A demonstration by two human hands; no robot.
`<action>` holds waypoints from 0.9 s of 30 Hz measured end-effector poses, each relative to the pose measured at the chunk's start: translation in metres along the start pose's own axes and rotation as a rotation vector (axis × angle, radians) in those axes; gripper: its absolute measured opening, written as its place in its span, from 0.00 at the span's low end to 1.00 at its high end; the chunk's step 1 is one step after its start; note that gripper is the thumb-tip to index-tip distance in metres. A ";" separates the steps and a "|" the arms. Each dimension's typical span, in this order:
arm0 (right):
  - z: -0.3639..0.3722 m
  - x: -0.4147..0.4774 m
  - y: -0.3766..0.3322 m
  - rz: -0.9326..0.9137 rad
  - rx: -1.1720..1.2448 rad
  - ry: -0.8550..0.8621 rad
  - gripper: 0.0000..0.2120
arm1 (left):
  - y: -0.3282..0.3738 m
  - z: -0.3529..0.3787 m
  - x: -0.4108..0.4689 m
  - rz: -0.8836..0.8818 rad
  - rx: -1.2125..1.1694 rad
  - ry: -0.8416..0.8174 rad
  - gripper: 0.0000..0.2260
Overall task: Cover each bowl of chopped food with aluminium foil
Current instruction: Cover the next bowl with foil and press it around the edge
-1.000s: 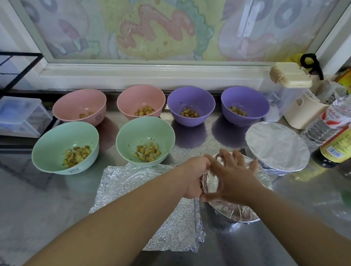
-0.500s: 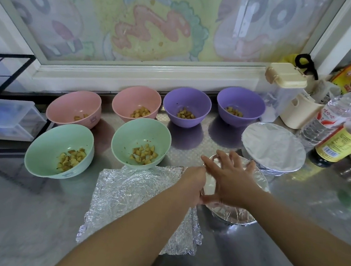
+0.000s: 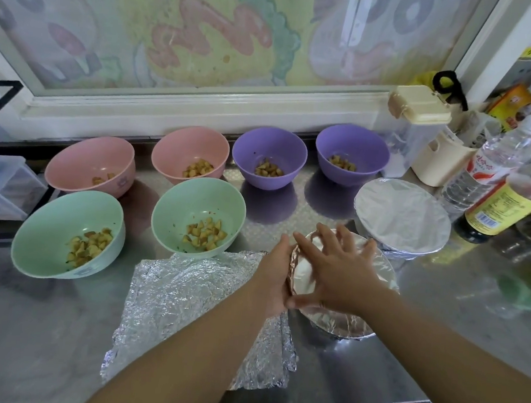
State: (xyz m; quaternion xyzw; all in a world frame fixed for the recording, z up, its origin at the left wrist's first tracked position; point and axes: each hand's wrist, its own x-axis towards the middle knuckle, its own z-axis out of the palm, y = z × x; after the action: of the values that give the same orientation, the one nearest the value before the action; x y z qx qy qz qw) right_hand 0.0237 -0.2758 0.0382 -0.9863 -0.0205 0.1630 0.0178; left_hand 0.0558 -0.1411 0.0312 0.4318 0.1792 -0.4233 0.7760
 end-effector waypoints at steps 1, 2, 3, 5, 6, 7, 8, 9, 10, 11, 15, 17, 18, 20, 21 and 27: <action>-0.001 -0.001 0.000 0.006 0.018 -0.013 0.63 | 0.001 -0.001 -0.002 0.021 0.004 0.010 0.30; -0.002 -0.002 0.000 0.013 0.044 -0.021 0.63 | 0.000 -0.003 -0.003 0.055 0.013 0.029 0.27; -0.004 -0.004 0.000 0.023 0.075 -0.022 0.63 | 0.000 -0.005 -0.004 0.101 0.029 0.052 0.23; -0.010 -0.011 0.005 0.060 0.126 0.020 0.60 | -0.003 -0.010 -0.001 0.222 0.100 0.117 0.16; -0.012 -0.016 0.011 0.082 0.145 0.067 0.59 | -0.007 -0.011 0.001 0.282 0.164 0.144 0.14; -0.012 -0.021 0.018 0.099 0.173 0.126 0.57 | -0.012 -0.011 0.002 0.324 0.236 0.151 0.14; -0.011 -0.027 0.026 0.108 0.227 0.195 0.55 | -0.018 -0.010 0.002 0.362 0.293 0.160 0.15; -0.008 -0.031 0.033 0.118 0.305 0.266 0.49 | -0.024 -0.010 0.002 0.384 0.335 0.181 0.18; -0.003 -0.035 0.040 0.134 0.391 0.329 0.42 | -0.030 -0.008 0.001 0.412 0.374 0.205 0.21; 0.004 -0.037 0.045 0.149 0.466 0.376 0.34 | -0.034 -0.007 0.003 0.438 0.401 0.230 0.22; 0.021 -0.039 0.044 0.215 0.639 0.504 0.20 | -0.036 -0.004 0.007 0.452 0.409 0.261 0.19; 0.019 -0.040 0.041 0.298 0.792 0.551 0.16 | -0.035 -0.003 0.008 0.457 0.378 0.284 0.17; 0.017 -0.041 0.040 0.353 0.908 0.569 0.14 | -0.035 -0.003 0.009 0.463 0.365 0.293 0.16; 0.018 -0.041 0.041 0.483 1.092 0.583 0.12 | -0.035 0.001 0.008 0.460 0.335 0.319 0.15; 0.023 -0.040 0.043 0.527 1.114 0.604 0.13 | -0.035 0.003 0.008 0.453 0.314 0.339 0.15; 0.033 -0.038 0.043 0.620 1.337 0.622 0.15 | -0.036 0.009 0.010 0.462 0.308 0.437 0.13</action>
State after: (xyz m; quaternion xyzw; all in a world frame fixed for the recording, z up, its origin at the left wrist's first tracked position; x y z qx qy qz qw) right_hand -0.0212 -0.3200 0.0169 -0.7278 0.3626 -0.1442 0.5639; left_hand 0.0322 -0.1629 0.0110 0.6535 0.1728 -0.1561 0.7202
